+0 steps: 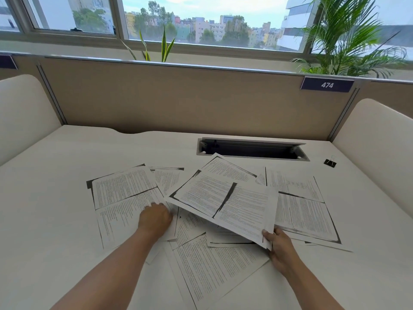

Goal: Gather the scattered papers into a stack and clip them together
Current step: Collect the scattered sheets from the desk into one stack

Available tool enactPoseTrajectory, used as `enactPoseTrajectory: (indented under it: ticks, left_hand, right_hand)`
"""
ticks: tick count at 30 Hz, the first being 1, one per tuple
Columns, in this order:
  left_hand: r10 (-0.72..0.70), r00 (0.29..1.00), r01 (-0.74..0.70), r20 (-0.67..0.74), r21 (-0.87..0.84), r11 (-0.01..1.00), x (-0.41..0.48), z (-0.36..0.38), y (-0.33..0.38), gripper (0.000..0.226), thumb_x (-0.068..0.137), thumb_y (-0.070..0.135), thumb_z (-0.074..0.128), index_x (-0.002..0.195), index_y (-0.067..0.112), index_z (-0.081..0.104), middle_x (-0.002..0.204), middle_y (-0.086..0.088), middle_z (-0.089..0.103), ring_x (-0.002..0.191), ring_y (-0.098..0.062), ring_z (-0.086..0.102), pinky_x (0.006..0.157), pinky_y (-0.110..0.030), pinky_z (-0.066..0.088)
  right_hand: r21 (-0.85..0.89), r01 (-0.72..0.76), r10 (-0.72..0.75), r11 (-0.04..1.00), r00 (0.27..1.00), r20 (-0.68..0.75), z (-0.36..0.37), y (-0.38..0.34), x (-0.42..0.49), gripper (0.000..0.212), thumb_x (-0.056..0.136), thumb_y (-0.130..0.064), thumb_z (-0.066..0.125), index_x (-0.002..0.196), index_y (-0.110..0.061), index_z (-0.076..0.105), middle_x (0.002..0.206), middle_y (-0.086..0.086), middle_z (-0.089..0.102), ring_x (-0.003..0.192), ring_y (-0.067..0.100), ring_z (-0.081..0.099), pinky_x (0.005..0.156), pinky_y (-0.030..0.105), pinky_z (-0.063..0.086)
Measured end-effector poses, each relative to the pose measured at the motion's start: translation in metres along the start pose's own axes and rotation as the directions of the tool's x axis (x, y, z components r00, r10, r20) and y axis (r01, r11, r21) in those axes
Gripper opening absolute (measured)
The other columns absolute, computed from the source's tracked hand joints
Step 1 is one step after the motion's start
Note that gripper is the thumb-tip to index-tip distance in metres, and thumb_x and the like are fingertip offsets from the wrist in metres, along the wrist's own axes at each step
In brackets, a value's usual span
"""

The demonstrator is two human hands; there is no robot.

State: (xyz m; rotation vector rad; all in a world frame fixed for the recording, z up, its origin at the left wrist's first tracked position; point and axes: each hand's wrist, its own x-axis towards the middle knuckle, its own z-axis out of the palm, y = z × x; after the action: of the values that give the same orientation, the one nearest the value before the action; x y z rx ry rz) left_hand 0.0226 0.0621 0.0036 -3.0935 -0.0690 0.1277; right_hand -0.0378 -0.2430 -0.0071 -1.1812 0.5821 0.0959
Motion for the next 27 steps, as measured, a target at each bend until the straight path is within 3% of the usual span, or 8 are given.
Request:
enactPoseTrajectory:
  ticks: [3, 6, 10, 14, 22, 24, 27]
  left_hand:
    - [0.019, 1.0, -0.019, -0.001, 0.026, 0.999, 0.0, -0.002, -0.004, 0.033, 0.097, 0.015, 0.029, 0.117, 0.006, 0.053, 0.111, -0.012, 0.06, 0.099, -0.028, 0.06, 0.079, -0.033, 0.047]
    - [0.001, 1.0, 0.0, 0.023, -0.037, 0.999, 0.002, -0.007, -0.01, 0.029, 0.096, 0.009, 0.032, 0.106, 0.003, 0.058, 0.103, -0.011, 0.061, 0.096, -0.027, 0.061, 0.074, -0.032, 0.046]
    - [-0.169, 0.985, 0.164, 0.021, -0.391, 0.906, 0.006, -0.022, -0.018, 0.032, 0.097, 0.012, 0.035, 0.076, 0.0, 0.055, 0.078, -0.012, 0.057, 0.076, -0.027, 0.056, 0.063, -0.029, 0.038]
    - [-0.293, 0.955, 0.268, 0.053, -0.583, 0.767, 0.011, -0.036, -0.027, 0.037, 0.097, 0.018, 0.037, 0.094, -0.012, 0.059, 0.098, -0.025, 0.062, 0.079, -0.029, 0.053, 0.066, -0.029, 0.036]
    - [-0.245, 0.97, 0.196, 0.009, -0.624, 0.756, 0.012, -0.08, 0.011, 0.034, 0.095, 0.021, 0.038, 0.086, -0.005, 0.058, 0.1, -0.025, 0.063, 0.081, -0.032, 0.057, 0.072, -0.033, 0.043]
    - [-0.23, 0.972, 0.198, 0.054, -0.718, 0.667, 0.011, -0.088, 0.026, 0.03, 0.094, 0.02, 0.04, 0.082, -0.002, 0.056, 0.1, -0.025, 0.062, 0.087, -0.035, 0.06, 0.077, -0.036, 0.048]
    - [-0.198, 0.959, 0.264, 0.201, -0.884, 0.385, 0.012, -0.089, 0.049, 0.018, 0.092, 0.015, 0.043, 0.086, 0.001, 0.052, 0.099, -0.018, 0.057, 0.093, -0.034, 0.06, 0.084, -0.042, 0.054]
  right_hand:
    - [-0.016, 0.009, -0.009, 1.0, 1.0, -0.004, 0.001, 0.001, -0.001, 0.029, 0.092, 0.003, 0.046, 0.117, -0.009, 0.049, 0.095, 0.005, 0.063, 0.081, 0.019, 0.059, 0.06, 0.028, 0.05]
    - [0.002, 0.011, -0.011, 1.0, 1.0, -0.014, 0.0, 0.0, -0.001, 0.03, 0.092, 0.003, 0.046, 0.118, -0.009, 0.05, 0.093, 0.004, 0.063, 0.08, 0.019, 0.058, 0.046, 0.021, 0.052]
    - [0.008, 0.027, -0.027, 1.0, 1.0, -0.015, 0.0, 0.001, 0.0, 0.032, 0.092, 0.003, 0.046, 0.122, -0.007, 0.049, 0.093, 0.004, 0.063, 0.08, 0.018, 0.058, 0.045, 0.018, 0.052]
    - [-0.029, 0.059, -0.059, 0.998, 0.998, -0.017, 0.002, 0.003, 0.0, 0.037, 0.091, 0.005, 0.047, 0.127, -0.003, 0.047, 0.091, 0.003, 0.062, 0.081, 0.02, 0.06, 0.048, 0.019, 0.055]
    - [-0.217, 0.127, -0.131, 0.968, 0.991, -0.007, 0.009, 0.006, 0.001, 0.042, 0.091, 0.002, 0.05, 0.132, -0.006, 0.046, 0.109, 0.012, 0.061, 0.096, 0.028, 0.061, 0.061, 0.02, 0.056]
    - [-0.25, 0.145, -0.144, 0.957, 0.989, 0.021, 0.013, 0.005, 0.0, 0.041, 0.09, 0.002, 0.05, 0.13, -0.005, 0.047, 0.108, 0.013, 0.061, 0.097, 0.03, 0.061, 0.067, 0.025, 0.057]
    - [-0.308, 0.162, -0.154, 0.938, 0.987, 0.051, 0.017, 0.004, -0.001, 0.039, 0.09, 0.001, 0.052, 0.128, -0.005, 0.049, 0.109, 0.015, 0.063, 0.101, 0.032, 0.062, 0.085, 0.039, 0.052]
